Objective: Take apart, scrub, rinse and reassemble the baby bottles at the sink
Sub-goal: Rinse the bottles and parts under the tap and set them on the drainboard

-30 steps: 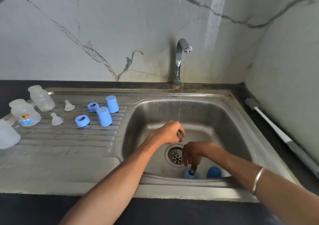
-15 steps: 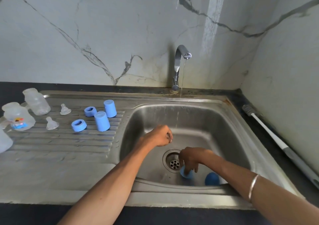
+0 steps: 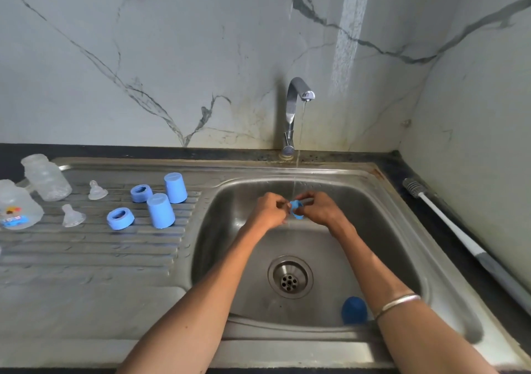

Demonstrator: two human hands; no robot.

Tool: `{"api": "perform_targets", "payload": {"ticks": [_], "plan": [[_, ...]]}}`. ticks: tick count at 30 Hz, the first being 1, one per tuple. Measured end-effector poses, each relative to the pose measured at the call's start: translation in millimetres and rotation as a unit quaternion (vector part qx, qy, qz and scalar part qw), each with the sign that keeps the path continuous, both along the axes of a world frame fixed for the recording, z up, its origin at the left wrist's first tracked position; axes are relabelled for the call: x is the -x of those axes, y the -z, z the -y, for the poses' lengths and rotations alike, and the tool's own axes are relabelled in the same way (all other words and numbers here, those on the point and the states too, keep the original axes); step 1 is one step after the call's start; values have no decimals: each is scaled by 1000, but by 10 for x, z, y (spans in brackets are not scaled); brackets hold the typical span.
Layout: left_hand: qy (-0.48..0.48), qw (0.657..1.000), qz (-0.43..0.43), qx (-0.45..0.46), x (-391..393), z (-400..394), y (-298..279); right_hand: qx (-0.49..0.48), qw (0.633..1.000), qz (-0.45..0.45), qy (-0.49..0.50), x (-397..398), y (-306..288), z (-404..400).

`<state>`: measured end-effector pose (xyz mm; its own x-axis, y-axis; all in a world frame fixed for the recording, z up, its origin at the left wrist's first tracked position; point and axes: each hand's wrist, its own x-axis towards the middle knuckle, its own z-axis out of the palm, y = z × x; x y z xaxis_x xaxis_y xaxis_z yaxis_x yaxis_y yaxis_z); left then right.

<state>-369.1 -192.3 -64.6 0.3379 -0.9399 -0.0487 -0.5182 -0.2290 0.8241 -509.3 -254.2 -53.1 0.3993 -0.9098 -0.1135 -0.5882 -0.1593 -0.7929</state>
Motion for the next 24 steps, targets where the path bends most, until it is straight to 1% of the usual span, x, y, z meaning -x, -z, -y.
{"api": "perform_targets", "payload": {"ticks": [3, 6, 7, 9, 12, 15, 18, 21, 24], "plan": [[-36, 992, -114, 46, 38, 94, 8, 20, 999, 33, 21, -77, 12, 63], [-65, 965, -244, 77, 20, 117, 17, 38, 998, 37, 16, -143, 12, 97], [-71, 956, -271, 83, 22, 115, 20, 42, 998, 37, 15, -153, 10, 96], [-78, 949, -289, 95, 35, 121, 32, 52, 997, 49, 22, -166, 13, 81], [-86, 940, -309, 119, 68, 133, 34, 73, 992, 94, 50, -150, 16, 69], [-85, 935, -319, 132, 113, 137, 29, 60, 987, 137, 53, -127, -17, 41], [-82, 934, -320, 136, 149, 115, 20, 57, 986, 147, 45, -135, -20, 12], [-82, 915, -371, 133, 160, 103, 6, 80, 982, 168, 44, -122, -16, -7], [-99, 905, -388, 144, 157, 113, -8, 96, 976, 191, 45, -137, -30, -34]]}}
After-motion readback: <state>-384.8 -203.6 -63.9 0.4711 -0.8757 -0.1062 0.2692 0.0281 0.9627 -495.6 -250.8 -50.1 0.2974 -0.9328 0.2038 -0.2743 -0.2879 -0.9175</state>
